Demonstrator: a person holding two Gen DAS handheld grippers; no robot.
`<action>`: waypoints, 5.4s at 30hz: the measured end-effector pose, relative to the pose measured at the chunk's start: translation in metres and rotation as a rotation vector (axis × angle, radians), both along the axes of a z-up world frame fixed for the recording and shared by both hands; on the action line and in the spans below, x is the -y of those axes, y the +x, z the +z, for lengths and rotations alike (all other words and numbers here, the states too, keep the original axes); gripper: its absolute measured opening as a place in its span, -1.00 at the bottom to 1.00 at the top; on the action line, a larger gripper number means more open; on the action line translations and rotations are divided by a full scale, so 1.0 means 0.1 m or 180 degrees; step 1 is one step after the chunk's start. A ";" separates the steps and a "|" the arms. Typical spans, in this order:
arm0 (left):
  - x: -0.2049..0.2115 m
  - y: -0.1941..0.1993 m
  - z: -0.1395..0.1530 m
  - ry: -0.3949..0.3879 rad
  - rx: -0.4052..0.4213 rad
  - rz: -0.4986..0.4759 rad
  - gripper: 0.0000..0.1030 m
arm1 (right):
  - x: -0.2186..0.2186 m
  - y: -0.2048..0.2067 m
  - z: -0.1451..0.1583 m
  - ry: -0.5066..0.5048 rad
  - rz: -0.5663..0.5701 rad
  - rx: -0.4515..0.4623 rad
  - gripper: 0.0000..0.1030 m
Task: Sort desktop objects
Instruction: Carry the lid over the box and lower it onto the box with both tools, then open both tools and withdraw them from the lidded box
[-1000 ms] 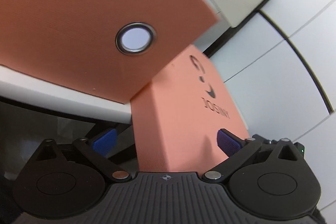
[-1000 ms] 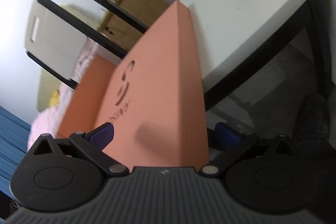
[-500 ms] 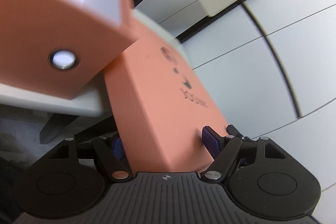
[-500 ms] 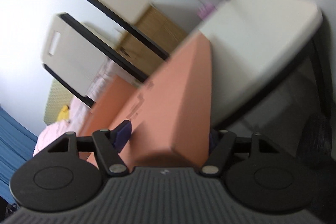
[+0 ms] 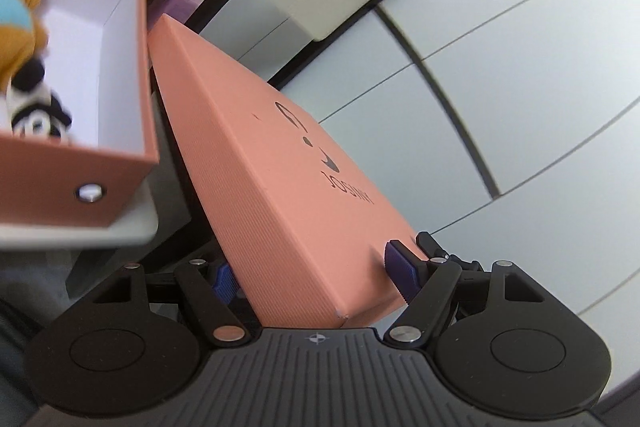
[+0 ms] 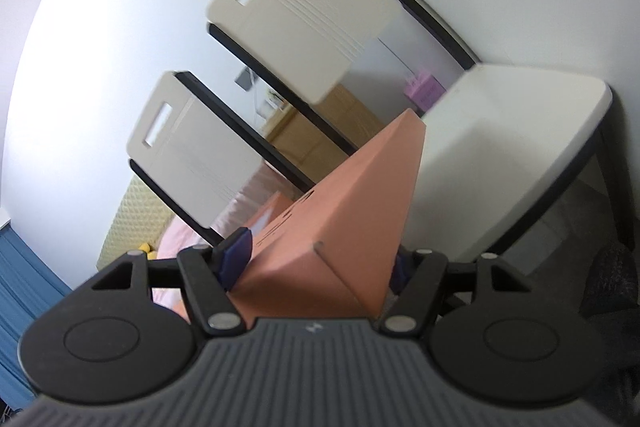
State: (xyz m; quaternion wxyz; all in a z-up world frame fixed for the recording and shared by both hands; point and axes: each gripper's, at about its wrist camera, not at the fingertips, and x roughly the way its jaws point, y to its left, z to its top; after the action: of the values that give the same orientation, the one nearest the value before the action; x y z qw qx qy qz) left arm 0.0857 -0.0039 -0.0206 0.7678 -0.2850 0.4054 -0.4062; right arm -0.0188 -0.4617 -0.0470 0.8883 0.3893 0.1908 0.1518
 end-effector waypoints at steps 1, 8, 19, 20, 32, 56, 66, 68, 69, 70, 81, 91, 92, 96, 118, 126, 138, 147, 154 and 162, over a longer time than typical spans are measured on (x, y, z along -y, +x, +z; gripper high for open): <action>-0.05 -0.02 0.06 -0.0013 0.0037 -0.0003 0.51 | -0.04 -0.03 0.07 -0.0003 -0.0012 0.0040 0.31; -0.70 0.01 0.40 -0.0024 0.0298 0.0194 0.51 | -0.58 0.20 0.42 -0.0041 0.0130 0.0348 0.32; -1.70 0.54 0.34 0.0166 0.0236 0.0791 0.51 | -1.74 1.47 0.06 0.0146 0.0730 0.0368 0.32; -1.75 0.59 0.28 0.0167 0.0191 0.0813 0.51 | -1.80 1.56 -0.01 0.0141 0.0766 0.0352 0.32; -1.94 0.78 0.02 0.0553 -0.0117 0.0985 0.59 | -2.15 1.89 -0.34 -0.0061 0.0780 0.0175 0.33; -1.62 0.31 0.20 0.1876 0.0890 0.2025 0.77 | -2.24 1.92 -0.53 -0.0606 0.0208 -0.0096 0.78; -1.41 0.42 0.10 0.2014 0.1202 0.1815 0.74 | -2.28 1.92 -0.44 -0.0789 0.0070 0.0298 0.32; -1.40 0.45 0.08 0.1988 0.1183 0.1770 0.74 | -2.32 1.94 -0.46 -0.0825 0.0097 0.0271 0.15; -1.40 0.46 0.08 0.1960 0.1170 0.1750 0.74 | -2.34 1.95 -0.46 -0.0842 0.0101 0.0261 0.13; -1.41 0.47 0.08 0.1950 0.1167 0.1740 0.71 | -2.35 1.94 -0.46 -0.0859 0.0090 0.0266 0.12; -1.51 0.52 0.12 0.2247 0.1067 0.2296 0.71 | -2.59 1.67 -0.49 -0.0920 0.0260 0.0466 -0.12; -1.53 0.54 0.11 0.2176 0.0913 0.2239 0.73 | -2.75 1.60 -0.53 -0.1021 0.0062 0.0521 -0.10; -1.55 0.54 0.11 0.2096 0.0874 0.2175 0.73 | -2.74 1.61 -0.53 -0.1012 0.0079 0.0517 -0.09; -1.55 0.53 0.11 0.2030 0.0856 0.2061 0.75 | -2.67 1.64 -0.52 -0.0934 0.0180 0.0482 -0.09; -1.49 0.45 0.11 0.1971 0.0703 0.1814 0.82 | -2.50 1.62 -0.49 -0.0796 0.0240 0.0425 0.02; -1.39 0.47 0.03 0.2203 0.0658 0.1708 0.82 | -2.52 1.58 -0.50 -0.0921 0.0241 0.0390 0.02; -1.28 0.71 -0.07 0.2333 0.0871 0.1704 0.85 | -2.56 1.79 -0.55 -0.0983 0.0052 0.0237 -0.01; -1.24 0.41 0.04 0.2186 0.1203 0.1890 0.84 | -2.58 1.74 -0.53 -0.1198 0.0017 0.0250 -0.16; -1.01 -0.42 0.31 0.2228 0.1830 0.2313 0.85 | -2.78 1.15 -0.24 -0.1665 0.0178 0.0728 -0.24; -0.89 -1.07 0.28 0.2329 0.1920 0.2518 0.86 | -2.90 0.50 -0.03 -0.1788 0.0406 0.1008 -0.24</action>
State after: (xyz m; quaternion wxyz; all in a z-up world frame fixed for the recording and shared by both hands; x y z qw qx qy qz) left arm -0.0214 0.0847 0.0079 0.9891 -0.0044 0.1470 0.0119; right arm 0.0316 -0.1712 -0.0500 0.9683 0.0878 0.1087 0.2072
